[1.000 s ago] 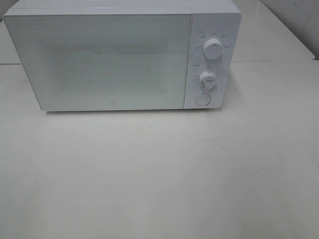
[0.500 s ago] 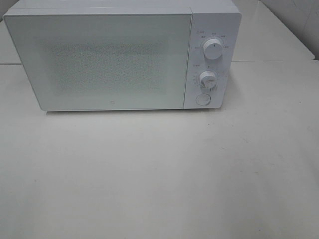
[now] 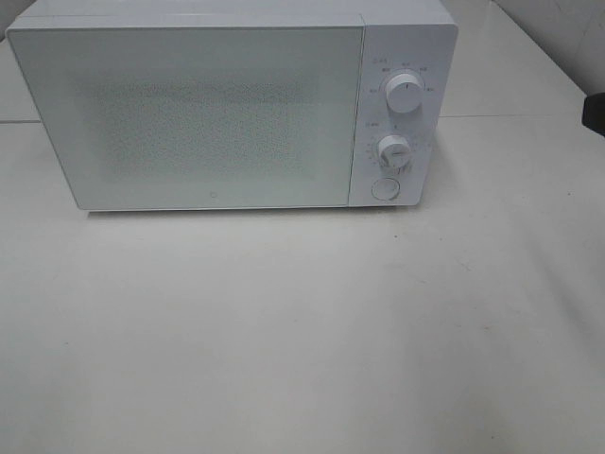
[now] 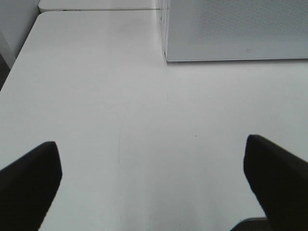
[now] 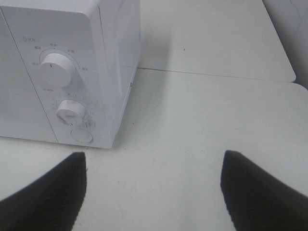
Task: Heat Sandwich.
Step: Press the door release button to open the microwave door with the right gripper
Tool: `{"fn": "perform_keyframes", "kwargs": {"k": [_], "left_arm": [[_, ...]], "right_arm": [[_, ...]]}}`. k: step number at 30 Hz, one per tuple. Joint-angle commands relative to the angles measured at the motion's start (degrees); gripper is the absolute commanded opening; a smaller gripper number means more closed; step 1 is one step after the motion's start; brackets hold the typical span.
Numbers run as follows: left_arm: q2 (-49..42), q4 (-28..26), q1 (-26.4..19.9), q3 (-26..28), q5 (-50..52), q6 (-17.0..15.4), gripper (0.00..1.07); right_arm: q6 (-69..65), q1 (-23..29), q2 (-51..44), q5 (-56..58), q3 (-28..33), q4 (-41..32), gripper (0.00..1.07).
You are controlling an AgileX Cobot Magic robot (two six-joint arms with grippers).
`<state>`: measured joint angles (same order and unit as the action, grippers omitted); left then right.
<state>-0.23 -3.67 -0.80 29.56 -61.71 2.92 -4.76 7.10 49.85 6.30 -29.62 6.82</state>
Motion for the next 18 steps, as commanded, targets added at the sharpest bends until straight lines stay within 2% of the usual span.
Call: {"fn": "perform_keyframes", "kwargs": {"k": [1, 7, 11, 13, 15, 18], "left_arm": [[-0.4, -0.2, -0.2, 0.0, 0.6, -0.1, 0.98], [-0.4, -0.2, -0.2, 0.0, 0.6, -0.1, 0.98], [-0.4, -0.2, -0.2, 0.0, 0.6, -0.1, 0.98], [-0.4, -0.2, -0.2, 0.0, 0.6, -0.1, 0.98], [-0.4, -0.2, -0.2, 0.0, 0.6, -0.1, 0.98], [-0.4, -0.2, -0.2, 0.0, 0.6, -0.1, 0.98]], "right_arm": [[-0.6, -0.3, 3.2, -6.8, -0.3, 0.2, 0.75], [-0.6, -0.3, 6.9, -14.4, 0.9, 0.2, 0.75], [0.5, -0.3, 10.1, -27.0, 5.4, 0.1, 0.75], [0.5, -0.3, 10.7, -29.7, 6.5, -0.1, 0.75], [1.7, -0.2, 12.8, -36.5, 9.0, -2.0, 0.75], [3.7, -0.2, 14.4, -40.2, 10.5, -4.8, 0.75]]}}
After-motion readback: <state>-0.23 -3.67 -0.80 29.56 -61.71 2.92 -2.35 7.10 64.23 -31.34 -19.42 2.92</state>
